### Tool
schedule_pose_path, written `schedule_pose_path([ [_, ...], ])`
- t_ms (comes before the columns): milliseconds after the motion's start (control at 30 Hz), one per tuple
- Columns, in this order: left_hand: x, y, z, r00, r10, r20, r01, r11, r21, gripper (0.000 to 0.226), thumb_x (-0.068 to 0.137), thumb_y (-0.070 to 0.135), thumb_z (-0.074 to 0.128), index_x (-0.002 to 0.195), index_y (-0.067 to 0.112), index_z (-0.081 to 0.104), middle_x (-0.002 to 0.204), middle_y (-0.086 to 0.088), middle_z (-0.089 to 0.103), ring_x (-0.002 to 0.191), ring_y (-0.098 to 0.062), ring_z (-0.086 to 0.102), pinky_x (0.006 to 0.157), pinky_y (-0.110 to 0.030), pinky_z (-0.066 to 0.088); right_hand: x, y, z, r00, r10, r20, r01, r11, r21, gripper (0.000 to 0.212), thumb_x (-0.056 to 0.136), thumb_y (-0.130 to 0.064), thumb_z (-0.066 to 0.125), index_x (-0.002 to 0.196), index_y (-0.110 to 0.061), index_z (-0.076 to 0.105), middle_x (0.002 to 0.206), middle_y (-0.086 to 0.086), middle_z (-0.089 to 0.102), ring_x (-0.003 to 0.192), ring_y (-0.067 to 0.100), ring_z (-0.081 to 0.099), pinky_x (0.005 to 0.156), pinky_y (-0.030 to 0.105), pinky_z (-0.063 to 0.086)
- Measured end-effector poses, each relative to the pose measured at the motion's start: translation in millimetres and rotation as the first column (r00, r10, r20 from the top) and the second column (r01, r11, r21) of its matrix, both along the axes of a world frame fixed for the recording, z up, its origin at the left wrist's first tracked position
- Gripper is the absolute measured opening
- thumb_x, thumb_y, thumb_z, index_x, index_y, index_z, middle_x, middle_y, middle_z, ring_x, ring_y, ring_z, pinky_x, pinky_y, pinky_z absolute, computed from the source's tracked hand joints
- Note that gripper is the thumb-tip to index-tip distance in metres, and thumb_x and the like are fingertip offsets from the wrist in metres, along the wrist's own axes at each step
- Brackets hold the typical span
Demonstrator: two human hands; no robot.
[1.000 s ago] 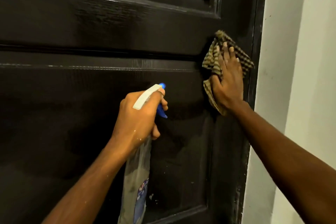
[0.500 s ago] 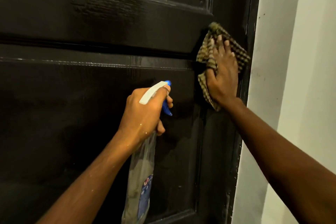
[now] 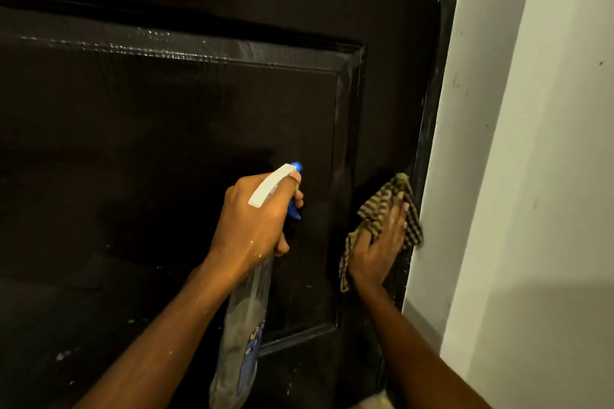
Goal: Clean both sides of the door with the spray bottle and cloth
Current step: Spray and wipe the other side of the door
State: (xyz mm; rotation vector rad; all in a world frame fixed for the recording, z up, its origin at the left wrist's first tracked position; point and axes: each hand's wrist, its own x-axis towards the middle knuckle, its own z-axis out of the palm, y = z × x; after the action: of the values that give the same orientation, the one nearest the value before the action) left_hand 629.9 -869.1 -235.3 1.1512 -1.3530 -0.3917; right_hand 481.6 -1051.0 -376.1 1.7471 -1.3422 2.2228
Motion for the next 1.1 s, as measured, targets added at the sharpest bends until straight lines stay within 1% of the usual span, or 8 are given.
schedule_pose_path([
  [67,1.8,1.7,-5.1,1.000,0.001,-0.001,-0.001,1.000,0.012,0.037,0.099,0.035,0.052,0.079,0.010,0.070,0.076,-0.008,0.072,0.039,-0.034,0.057,0.041,-0.035,0.048,10.5,7.4,16.5,0.940,-0.013,0.342,-0.038,0.989,0.141,0.068,0.094,-0.030,0.037,0.158,-0.012,0.023,0.165,0.012,0.023,0.153,0.022,0.018,0.125,0.046,0.015],
  [167,5.5,1.1,-11.1,1.000,0.007,0.003,-0.007,1.000,0.031,0.036,0.099,0.033,0.052,0.078,0.010,0.070,0.077,-0.008,0.072,0.037,-0.032,0.056,0.040,-0.033,0.047,22.9,14.2,61.0,0.871,-0.060,0.488,-0.060,0.972,0.226,0.072,0.093,-0.035,0.033,0.160,-0.011,0.020,0.167,0.009,0.019,0.155,0.022,0.015,0.125,0.041,0.012],
  [333,6.8,-1.7,-16.8,0.999,-0.019,0.037,0.017,0.999,0.040,0.035,0.099,0.030,0.052,0.077,0.008,0.069,0.076,-0.011,0.072,0.034,-0.030,0.054,0.039,-0.029,0.042,28.6,18.4,78.5,0.998,0.056,0.004,-0.055,0.995,-0.083,0.070,0.092,-0.026,0.038,0.159,-0.018,0.020,0.166,-0.005,0.013,0.155,0.018,0.008,0.126,0.045,0.008],
  [467,8.6,-1.8,-24.0,0.999,-0.015,0.049,0.014,0.999,0.030,0.035,0.099,0.031,0.053,0.076,0.010,0.068,0.076,-0.013,0.071,0.034,-0.030,0.054,0.040,-0.030,0.042,26.4,22.1,47.9,0.935,0.141,-0.326,-0.207,0.962,-0.178,0.075,0.085,-0.021,0.041,0.157,-0.025,0.020,0.163,-0.007,0.023,0.156,0.015,0.011,0.126,0.046,0.009],
  [700,7.6,6.9,-29.9,0.999,-0.026,0.029,0.025,0.999,0.043,0.036,0.099,0.030,0.052,0.074,0.009,0.068,0.075,-0.013,0.071,0.033,-0.032,0.054,0.039,-0.032,0.043,23.0,33.3,-48.9,0.926,0.230,-0.299,-0.248,0.968,-0.024,0.079,0.083,-0.022,0.040,0.156,-0.045,0.018,0.163,-0.025,0.019,0.155,0.012,0.012,0.126,0.034,0.003],
  [800,5.8,7.8,-24.4,0.999,-0.039,0.036,0.038,0.998,0.040,0.037,0.093,0.038,0.052,0.073,0.011,0.068,0.074,-0.012,0.071,0.033,-0.031,0.054,0.039,-0.033,0.043,31.5,35.5,-23.7,0.953,0.214,-0.213,-0.236,0.968,-0.084,0.075,0.083,-0.019,0.040,0.154,-0.036,0.026,0.160,-0.014,0.030,0.154,0.009,0.013,0.126,0.039,0.009],
  [1000,1.8,-3.7,-25.1,0.997,-0.011,0.080,0.008,0.999,0.038,0.034,0.098,0.032,0.052,0.076,0.012,0.068,0.073,-0.013,0.071,0.034,-0.030,0.055,0.040,-0.034,0.046,35.2,36.7,63.9,0.968,0.164,-0.188,-0.194,0.968,-0.158,0.065,0.085,-0.024,0.042,0.150,-0.025,0.037,0.155,-0.029,0.016,0.151,0.001,0.009,0.123,0.027,0.002],
  [1100,1.7,-7.6,-34.0,0.998,-0.014,0.066,0.011,0.999,0.042,0.034,0.099,0.031,0.051,0.078,0.012,0.068,0.074,-0.014,0.071,0.035,-0.032,0.056,0.040,-0.035,0.046,32.8,35.8,46.5,0.962,0.123,-0.242,-0.164,0.974,-0.155,0.069,0.086,-0.024,0.042,0.154,-0.024,0.031,0.158,-0.024,0.019,0.153,0.003,0.006,0.125,0.040,0.008],
])
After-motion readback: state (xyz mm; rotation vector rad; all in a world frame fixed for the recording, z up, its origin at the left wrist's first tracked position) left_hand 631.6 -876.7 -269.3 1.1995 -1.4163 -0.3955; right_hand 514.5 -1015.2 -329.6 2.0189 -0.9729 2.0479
